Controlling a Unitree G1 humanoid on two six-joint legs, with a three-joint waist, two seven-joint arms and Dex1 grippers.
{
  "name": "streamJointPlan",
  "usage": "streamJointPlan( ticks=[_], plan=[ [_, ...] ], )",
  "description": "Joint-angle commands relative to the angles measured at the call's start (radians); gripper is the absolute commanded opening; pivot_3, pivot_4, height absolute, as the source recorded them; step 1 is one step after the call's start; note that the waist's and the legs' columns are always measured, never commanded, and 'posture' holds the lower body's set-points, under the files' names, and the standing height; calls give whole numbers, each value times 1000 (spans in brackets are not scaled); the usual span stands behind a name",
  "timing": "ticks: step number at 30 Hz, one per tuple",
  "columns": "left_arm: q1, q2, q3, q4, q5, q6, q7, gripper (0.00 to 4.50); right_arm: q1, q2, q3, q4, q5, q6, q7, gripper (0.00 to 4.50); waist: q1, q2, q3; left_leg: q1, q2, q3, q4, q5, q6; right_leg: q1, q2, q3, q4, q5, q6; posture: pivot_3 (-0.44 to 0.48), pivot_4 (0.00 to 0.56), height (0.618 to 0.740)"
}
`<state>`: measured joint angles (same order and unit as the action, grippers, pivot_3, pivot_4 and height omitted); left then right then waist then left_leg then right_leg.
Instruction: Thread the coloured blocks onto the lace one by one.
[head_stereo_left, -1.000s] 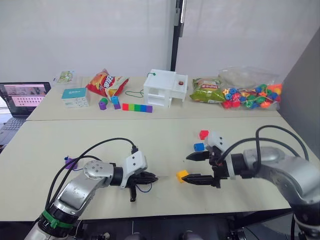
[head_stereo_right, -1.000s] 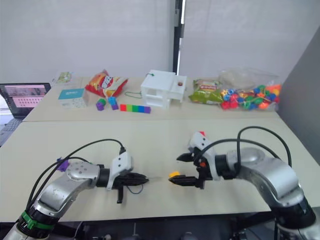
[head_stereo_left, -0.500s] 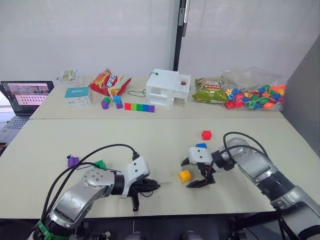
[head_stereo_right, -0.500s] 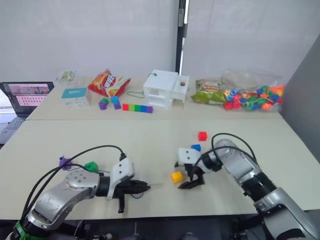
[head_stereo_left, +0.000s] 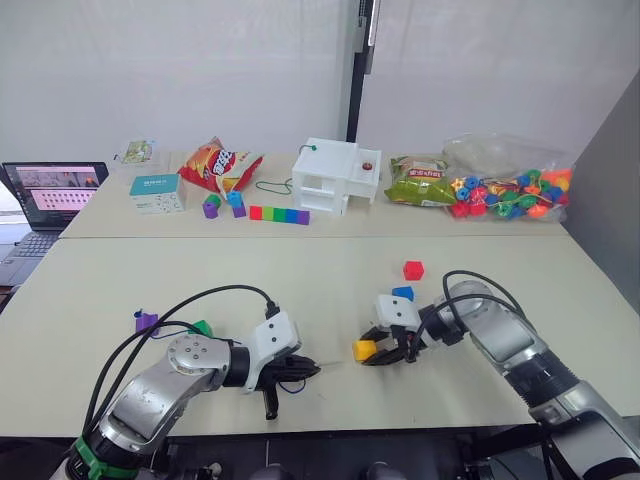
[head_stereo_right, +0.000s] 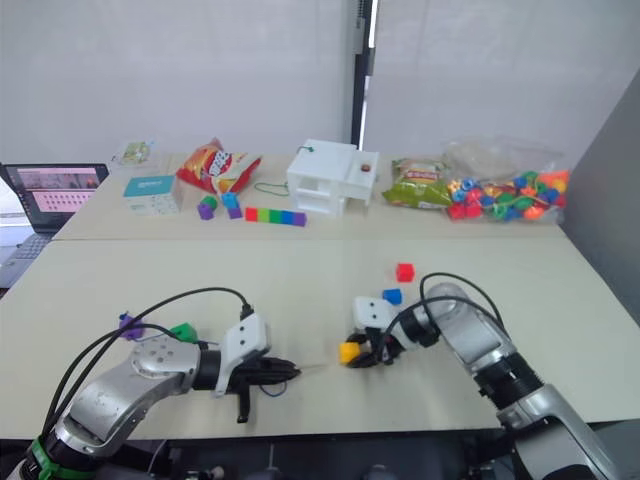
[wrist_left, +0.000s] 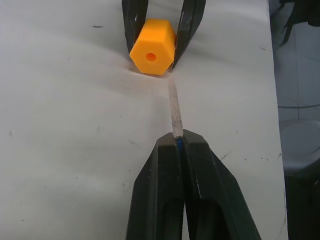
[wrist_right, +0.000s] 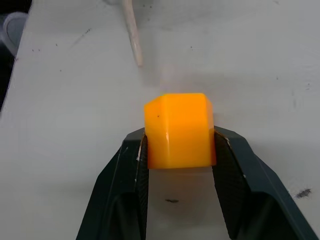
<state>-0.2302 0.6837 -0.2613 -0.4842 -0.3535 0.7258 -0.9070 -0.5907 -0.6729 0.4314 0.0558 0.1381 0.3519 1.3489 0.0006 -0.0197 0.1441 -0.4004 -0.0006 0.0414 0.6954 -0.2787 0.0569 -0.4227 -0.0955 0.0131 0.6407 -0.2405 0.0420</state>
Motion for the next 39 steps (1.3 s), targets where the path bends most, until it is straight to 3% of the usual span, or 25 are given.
streamJointPlan(
  ticks=[1, 5, 9, 16, 23, 33, 39],
  plan=[
    [-25, 19, -2, -5, 6, -9, -12, 0, 39, -17, -25, -193, 38, 175, -37, 1271, 1, 0, 0, 0, 0, 0, 0, 0, 0, 0, 0, 0, 0, 0, 0, 0, 150, 740],
    [-61, 30, -21, 1, 2, 3, -27, 0, 75, -4, -16, -322, 48, 311, -96, 1271, 5, 0, 0, 0, 0, 0, 0, 0, 0, 0, -1, 0, 0, 0, 0, 0, 150, 740],
    [-128, 6, -43, 11, -23, 62, -28, 0, 81, 22, 6, -313, 6, 355, -184, 1271, 11, 0, 0, 0, -1, 0, 1, 0, 0, 1, -1, 0, 0, 0, 0, 0, 150, 740],
    [-184, 51, -122, 32, -1, 108, -84, 0, 77, 3, 36, -308, -11, 346, -196, 1271, 10, 0, 0, 0, -1, 0, 1, 0, 0, 1, 1, 0, 0, 0, 0, 0, 150, 740],
    [-210, 42, -134, 69, 20, 79, -81, 0, 89, -15, 41, -330, -6, 349, -197, 1271, 11, 0, 0, 0, -1, 0, 1, 0, 0, 1, 2, -1, 0, 0, 0, 0, 150, 740],
    [-182, 130, -101, 77, 13, -4, -178, 0, 104, -49, 37, -329, -8, 326, -197, 1271, 12, 0, 0, 0, -1, 0, 1, 0, 0, 1, 2, -1, 0, 0, 0, 0, 150, 740],
    [-173, 150, -145, 160, 114, -100, -187, 0, 103, -50, 37, -329, -9, 323, -201, 1271, 12, 0, 0, 0, -1, 0, 1, 0, 0, 1, 2, -1, 0, 0, 0, 0, 150, 740]
  ],
)
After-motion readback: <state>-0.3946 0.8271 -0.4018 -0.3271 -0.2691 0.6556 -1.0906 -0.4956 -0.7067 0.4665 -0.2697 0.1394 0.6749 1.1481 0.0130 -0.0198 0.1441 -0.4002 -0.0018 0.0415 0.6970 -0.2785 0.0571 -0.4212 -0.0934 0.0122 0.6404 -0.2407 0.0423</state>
